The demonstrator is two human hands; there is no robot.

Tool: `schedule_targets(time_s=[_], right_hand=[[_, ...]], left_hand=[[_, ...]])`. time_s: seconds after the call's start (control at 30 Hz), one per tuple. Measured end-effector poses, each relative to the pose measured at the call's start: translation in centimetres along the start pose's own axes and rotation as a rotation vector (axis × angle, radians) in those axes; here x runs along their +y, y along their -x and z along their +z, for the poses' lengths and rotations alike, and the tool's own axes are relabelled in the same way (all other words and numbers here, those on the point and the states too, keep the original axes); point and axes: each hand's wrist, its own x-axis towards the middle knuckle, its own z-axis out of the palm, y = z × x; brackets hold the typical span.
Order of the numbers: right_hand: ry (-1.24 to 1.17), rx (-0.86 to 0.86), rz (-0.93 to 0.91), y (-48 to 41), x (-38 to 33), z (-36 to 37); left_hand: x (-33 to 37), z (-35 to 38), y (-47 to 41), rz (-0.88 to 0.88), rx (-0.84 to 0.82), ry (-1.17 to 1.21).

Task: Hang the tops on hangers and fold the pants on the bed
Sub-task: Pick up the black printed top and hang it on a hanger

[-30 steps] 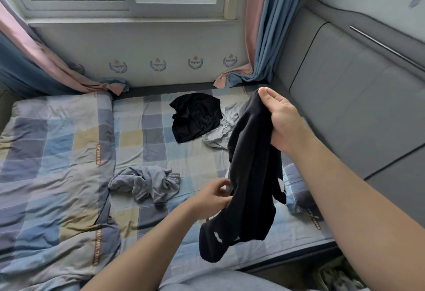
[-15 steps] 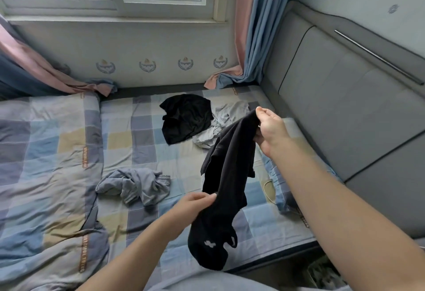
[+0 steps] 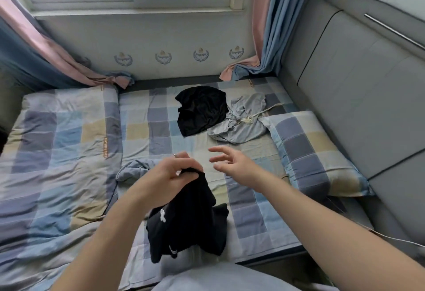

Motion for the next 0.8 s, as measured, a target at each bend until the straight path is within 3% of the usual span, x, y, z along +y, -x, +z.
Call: schedule_targets(time_s=[0.07,0.13,0.37,0.57,0.7,0.8], right_hand=[[0.02,-0.083,-0.022,-1.0,-0.8,1.8],[0.03,-0.156,-0.051,-2.0,-1.6,3.6],[0.109,-0.317,-0.178,-4.7,-4.9,8.2],[0.333,-0.446,-0.236,-5.9,-6.9,9.0],[0.329,-0.389,-0.27,-5.9,-6.7,8.9],[0.318,-0.171,-0.353,-6.1,-6.5,8.2]], left_hand=[[0.1,-2.2,1.4,0.033,0.114,-0.22],[0.1,-4.2,2.7,0.036,0.219,-0.25],[-0.1,-6.5,5.4,0.011,0.249,0.188],[-0.6,-6.7,6.9,-0.045,0.283,0.521],[-1.3,-6.8,6.9,-0.128,0.353,0.62],[-2.4,-6.5,5.7,-0.217,0.516,0.448]])
